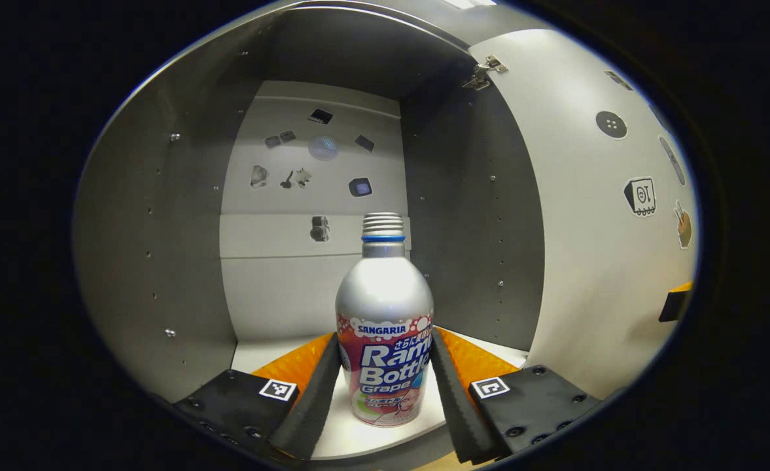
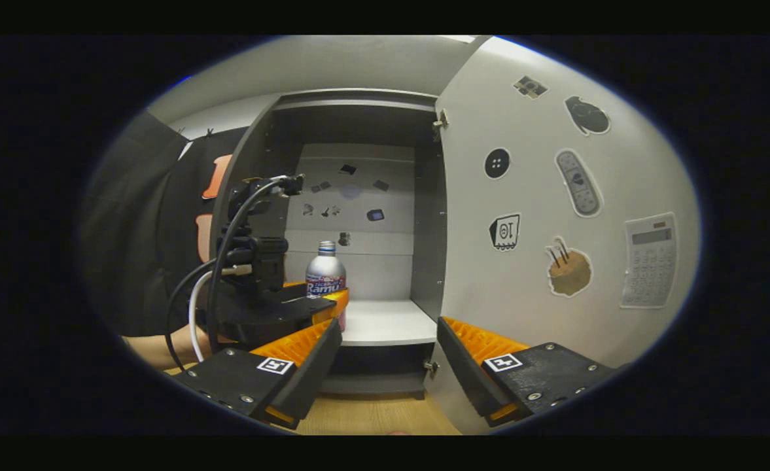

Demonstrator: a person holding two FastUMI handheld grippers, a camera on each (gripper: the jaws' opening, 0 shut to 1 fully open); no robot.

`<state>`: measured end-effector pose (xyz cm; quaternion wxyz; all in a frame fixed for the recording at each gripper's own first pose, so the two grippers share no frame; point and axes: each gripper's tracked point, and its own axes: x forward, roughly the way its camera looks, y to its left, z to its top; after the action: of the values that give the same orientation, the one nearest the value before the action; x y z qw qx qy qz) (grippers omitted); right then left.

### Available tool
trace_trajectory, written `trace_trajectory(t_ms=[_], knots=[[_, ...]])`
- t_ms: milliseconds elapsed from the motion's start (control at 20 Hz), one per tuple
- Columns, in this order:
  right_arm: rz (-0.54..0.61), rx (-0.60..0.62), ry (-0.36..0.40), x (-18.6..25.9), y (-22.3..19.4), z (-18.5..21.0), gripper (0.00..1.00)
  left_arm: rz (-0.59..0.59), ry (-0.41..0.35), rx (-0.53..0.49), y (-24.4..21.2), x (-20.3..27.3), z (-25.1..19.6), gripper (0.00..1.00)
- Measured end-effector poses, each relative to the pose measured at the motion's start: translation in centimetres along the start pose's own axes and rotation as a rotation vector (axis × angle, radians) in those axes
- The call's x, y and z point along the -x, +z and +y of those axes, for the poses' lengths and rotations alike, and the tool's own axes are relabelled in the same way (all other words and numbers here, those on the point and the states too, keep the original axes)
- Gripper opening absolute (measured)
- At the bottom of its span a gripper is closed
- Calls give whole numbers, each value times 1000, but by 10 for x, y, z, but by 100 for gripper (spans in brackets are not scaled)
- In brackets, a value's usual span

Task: Open the cabinet door with the right hand, grasp the bottle in the cabinet with the left hand and place it on the coaster, then close the cabinet door with the right hand.

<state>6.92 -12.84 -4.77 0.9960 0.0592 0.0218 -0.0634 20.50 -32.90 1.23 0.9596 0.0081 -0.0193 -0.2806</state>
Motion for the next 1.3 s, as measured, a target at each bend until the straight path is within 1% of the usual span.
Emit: trace_trajectory(t_ms=[50,200,250,300,350,450,500,600,750,800,850,1050,1100,1150,1300], knots=[[-2,-1,6,4,1,0,90,-13,3,10,4,1,0,83],[-13,-7,36,18,5,3,90,-44,29,14,8,2,4,82],[-21,-7,51,22,8,5,86,-54,42,7,10,3,5,82],[-29,-5,65,27,10,6,90,-61,55,-1,11,1,6,82],[-35,-2,78,30,11,6,90,-65,66,-6,12,1,7,83],[-42,4,108,36,13,12,90,-65,87,-4,12,2,9,81],[-44,4,120,38,13,15,90,-65,98,-2,12,1,10,82],[-58,1,135,44,13,22,90,-68,113,-5,12,0,11,82],[-70,-8,137,56,15,40,90,-79,123,-24,13,-1,13,82],[-77,-5,137,63,18,48,86,-83,123,-25,14,1,12,82],[-82,3,134,66,19,55,90,-82,120,-24,15,4,12,82],[-134,24,96,90,29,83,90,-79,108,-17,12,7,11,82],[-142,26,88,96,30,89,86,-73,106,-23,10,10,12,82],[-151,33,76,103,31,95,90,-76,104,-29,9,13,13,82],[-137,54,16,121,25,99,90,-73,90,-25,3,19,12,82]])
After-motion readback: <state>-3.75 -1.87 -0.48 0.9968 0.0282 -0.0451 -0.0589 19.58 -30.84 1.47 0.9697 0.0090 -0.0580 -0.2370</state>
